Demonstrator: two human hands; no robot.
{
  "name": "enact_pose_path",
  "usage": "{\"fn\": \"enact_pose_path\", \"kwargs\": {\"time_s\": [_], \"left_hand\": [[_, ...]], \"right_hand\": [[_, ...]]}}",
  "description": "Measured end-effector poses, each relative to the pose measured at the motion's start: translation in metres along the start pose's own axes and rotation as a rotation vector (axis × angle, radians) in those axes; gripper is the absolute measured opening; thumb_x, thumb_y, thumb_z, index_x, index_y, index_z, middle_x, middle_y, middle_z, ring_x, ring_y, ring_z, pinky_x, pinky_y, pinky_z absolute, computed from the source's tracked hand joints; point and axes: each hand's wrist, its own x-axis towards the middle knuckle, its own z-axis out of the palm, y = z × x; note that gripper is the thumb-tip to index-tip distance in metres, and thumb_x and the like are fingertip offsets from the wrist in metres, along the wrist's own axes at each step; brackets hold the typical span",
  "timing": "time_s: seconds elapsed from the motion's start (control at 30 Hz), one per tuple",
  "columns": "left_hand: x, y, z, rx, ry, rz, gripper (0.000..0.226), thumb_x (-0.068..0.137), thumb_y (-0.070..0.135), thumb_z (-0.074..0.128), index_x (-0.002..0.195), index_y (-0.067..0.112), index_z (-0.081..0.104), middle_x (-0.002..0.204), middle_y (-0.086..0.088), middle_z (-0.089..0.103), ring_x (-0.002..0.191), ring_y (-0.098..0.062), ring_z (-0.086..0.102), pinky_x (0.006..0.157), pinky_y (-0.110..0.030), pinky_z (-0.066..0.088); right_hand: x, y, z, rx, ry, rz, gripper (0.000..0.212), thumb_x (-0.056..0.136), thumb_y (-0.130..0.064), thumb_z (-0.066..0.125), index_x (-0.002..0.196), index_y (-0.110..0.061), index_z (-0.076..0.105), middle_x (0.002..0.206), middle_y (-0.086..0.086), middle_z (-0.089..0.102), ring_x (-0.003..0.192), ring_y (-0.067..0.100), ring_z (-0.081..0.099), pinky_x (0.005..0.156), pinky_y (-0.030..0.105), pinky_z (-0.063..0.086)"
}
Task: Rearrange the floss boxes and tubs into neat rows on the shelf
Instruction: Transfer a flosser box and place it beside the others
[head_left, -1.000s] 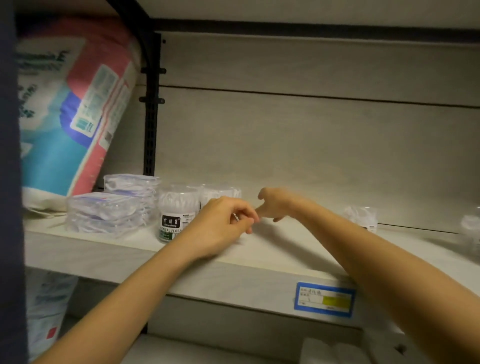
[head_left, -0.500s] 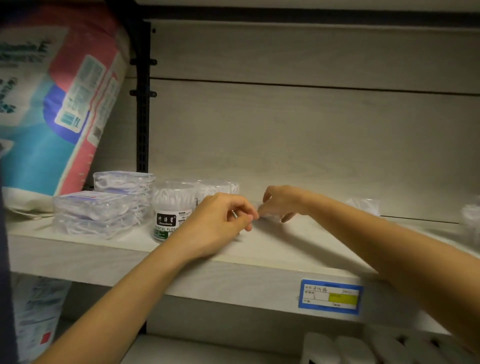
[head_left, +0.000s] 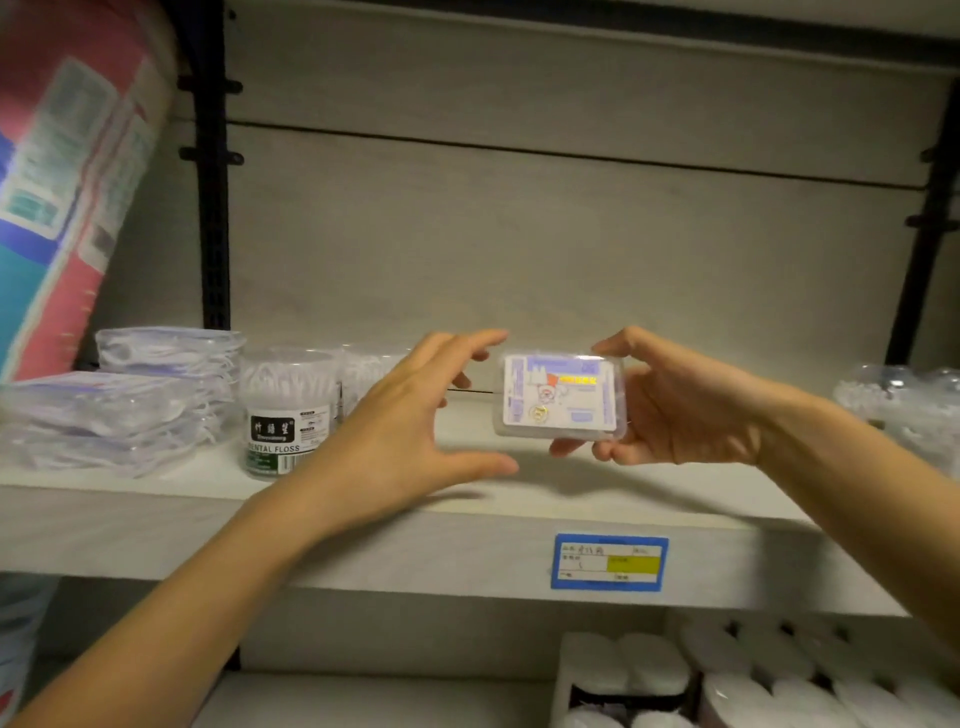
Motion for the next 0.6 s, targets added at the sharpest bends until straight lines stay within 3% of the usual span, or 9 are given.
{"fn": "enact_pose_path", "kwargs": {"time_s": [0.13,0.23,0.33,0.43,0.5,0.6], "left_hand": [[0.001,0.003,0.0,-0.014,0.045,0.096,0.069,0.064,0.046,0.077,0.125,0.036,0.046,0.116,0.024,0.049,0.102,0.01,0.045,0.082,-0.001,0.033],[-0.002,0.003,-0.003,-0.017,0.105,0.14,0.064,0.062,0.05,0.073,0.119,0.03,0.052,0.11,0.019,0.056,0.098,0.004,0.05,0.08,-0.002,0.035],[-0.01,0.006,-0.003,-0.03,0.226,0.127,0.06,0.059,0.052,0.071,0.112,0.027,0.056,0.102,0.017,0.056,0.092,0.001,0.052,0.078,-0.005,0.037],[-0.018,0.013,0.004,0.025,0.372,0.109,0.056,0.058,0.053,0.071,0.104,0.026,0.056,0.095,0.016,0.054,0.086,0.004,0.05,0.075,-0.005,0.037],[-0.022,0.017,0.012,0.055,0.416,0.096,0.057,0.057,0.056,0.07,0.102,0.024,0.054,0.093,0.014,0.053,0.083,0.005,0.047,0.074,-0.006,0.038],[-0.025,0.022,0.017,0.087,0.326,0.1,0.064,0.056,0.064,0.067,0.104,0.025,0.052,0.096,0.014,0.053,0.085,0.003,0.046,0.075,-0.012,0.04]], "right_hand": [[-0.005,0.006,0.009,-0.023,-0.02,-0.013,0.052,0.074,-0.044,0.045,0.106,-0.008,0.065,0.094,0.023,0.07,0.053,0.016,0.063,0.053,0.019,0.056],[-0.011,0.013,0.013,-0.071,0.028,-0.122,0.052,0.076,-0.05,0.043,0.106,-0.012,0.064,0.091,0.016,0.072,0.058,0.017,0.065,0.054,0.021,0.057],[-0.02,0.027,0.016,-0.036,0.118,-0.316,0.057,0.066,-0.057,0.061,0.102,-0.014,0.068,0.097,0.013,0.072,0.073,0.022,0.07,0.059,0.026,0.057],[-0.024,0.047,0.026,0.095,0.124,-0.409,0.064,0.053,-0.043,0.083,0.105,-0.011,0.067,0.106,0.012,0.071,0.09,0.027,0.071,0.07,0.029,0.057],[-0.022,0.057,0.037,0.156,0.154,-0.453,0.055,0.064,-0.029,0.075,0.112,-0.006,0.06,0.106,0.012,0.071,0.094,0.026,0.07,0.077,0.031,0.057],[-0.019,0.053,0.041,0.069,0.237,-0.542,0.043,0.071,-0.022,0.065,0.111,-0.007,0.059,0.1,0.01,0.074,0.088,0.02,0.071,0.079,0.029,0.058]]}}
